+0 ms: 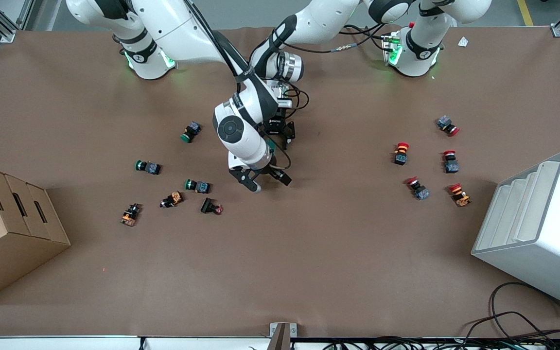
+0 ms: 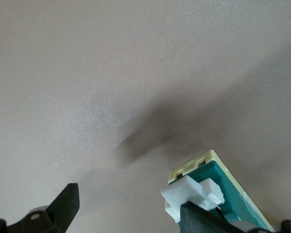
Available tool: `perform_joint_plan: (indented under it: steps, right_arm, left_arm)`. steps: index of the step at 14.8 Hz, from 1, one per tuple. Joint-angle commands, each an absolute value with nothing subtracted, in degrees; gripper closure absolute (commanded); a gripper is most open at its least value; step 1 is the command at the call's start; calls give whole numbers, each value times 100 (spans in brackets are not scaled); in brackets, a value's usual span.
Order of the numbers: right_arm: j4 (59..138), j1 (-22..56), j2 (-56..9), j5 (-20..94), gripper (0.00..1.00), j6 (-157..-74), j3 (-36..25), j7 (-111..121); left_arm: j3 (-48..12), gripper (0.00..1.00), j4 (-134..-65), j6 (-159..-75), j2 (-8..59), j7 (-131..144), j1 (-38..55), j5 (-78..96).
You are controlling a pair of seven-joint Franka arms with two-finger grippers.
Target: Close load switch with both arms
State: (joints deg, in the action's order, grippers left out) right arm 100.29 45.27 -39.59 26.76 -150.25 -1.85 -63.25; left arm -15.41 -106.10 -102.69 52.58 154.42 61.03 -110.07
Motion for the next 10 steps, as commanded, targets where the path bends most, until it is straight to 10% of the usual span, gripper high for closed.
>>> perform_joint_plan:
  steps: [1, 10]
  right_arm:
    - [9896, 4474, -4192, 2672, 0, -15117, -141, -6170]
    - [9703, 3860, -3798, 2672, 0, -14318, -149, -5706]
  left_arm:
    - [-1494, 1, -10090, -10898, 5924, 15451, 6056, -11127]
    - [-1494, 0, -10099, -10890, 5977, 15469, 6038, -11109]
